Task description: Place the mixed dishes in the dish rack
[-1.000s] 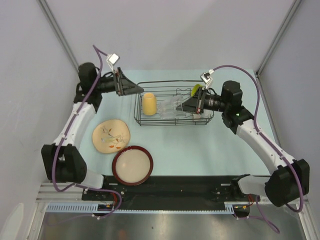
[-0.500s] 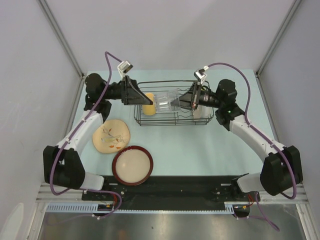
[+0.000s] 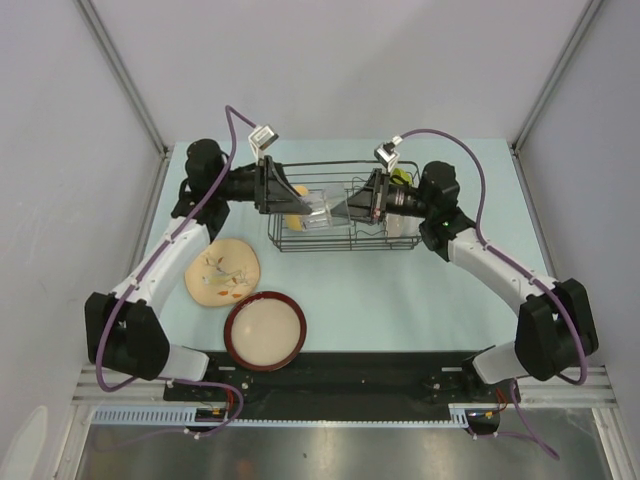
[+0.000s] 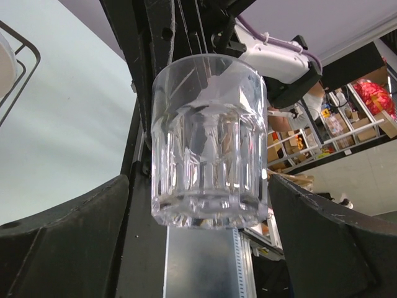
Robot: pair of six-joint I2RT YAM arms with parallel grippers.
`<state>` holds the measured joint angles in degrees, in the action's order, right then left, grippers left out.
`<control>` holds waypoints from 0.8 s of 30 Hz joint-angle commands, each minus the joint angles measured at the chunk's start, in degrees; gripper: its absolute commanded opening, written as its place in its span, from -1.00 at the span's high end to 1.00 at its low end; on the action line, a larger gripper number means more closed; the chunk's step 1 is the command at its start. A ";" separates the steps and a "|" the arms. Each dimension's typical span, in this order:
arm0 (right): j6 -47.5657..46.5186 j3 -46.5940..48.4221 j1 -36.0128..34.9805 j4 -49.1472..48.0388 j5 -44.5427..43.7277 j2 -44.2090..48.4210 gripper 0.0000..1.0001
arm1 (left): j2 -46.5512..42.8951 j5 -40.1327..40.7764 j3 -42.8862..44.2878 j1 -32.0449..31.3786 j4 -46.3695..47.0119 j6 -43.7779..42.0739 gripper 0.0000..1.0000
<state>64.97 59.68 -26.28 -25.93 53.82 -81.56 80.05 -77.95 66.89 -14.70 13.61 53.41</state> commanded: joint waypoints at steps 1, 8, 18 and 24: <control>2.44 0.44 -0.88 -7.11 -0.39 -1.41 1.00 | -0.07 1.14 2.98 -1.73 -4.82 -6.03 -1.00; 4.90 0.44 -1.67 -12.21 -1.44 -3.78 1.00 | 0.46 1.22 3.59 -2.09 -6.05 -7.09 -0.99; 3.59 0.44 -3.86 -11.25 -2.06 -5.80 1.00 | 1.16 0.70 5.70 -2.18 -8.86 -9.72 -0.19; 0.34 0.44 -2.55 -5.80 -2.85 -3.79 0.76 | 1.42 0.87 7.72 -2.00 -15.34 -14.47 0.21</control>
<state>68.31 59.61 -28.97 -34.00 51.62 -87.48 81.47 -77.12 70.43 -16.38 1.43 43.83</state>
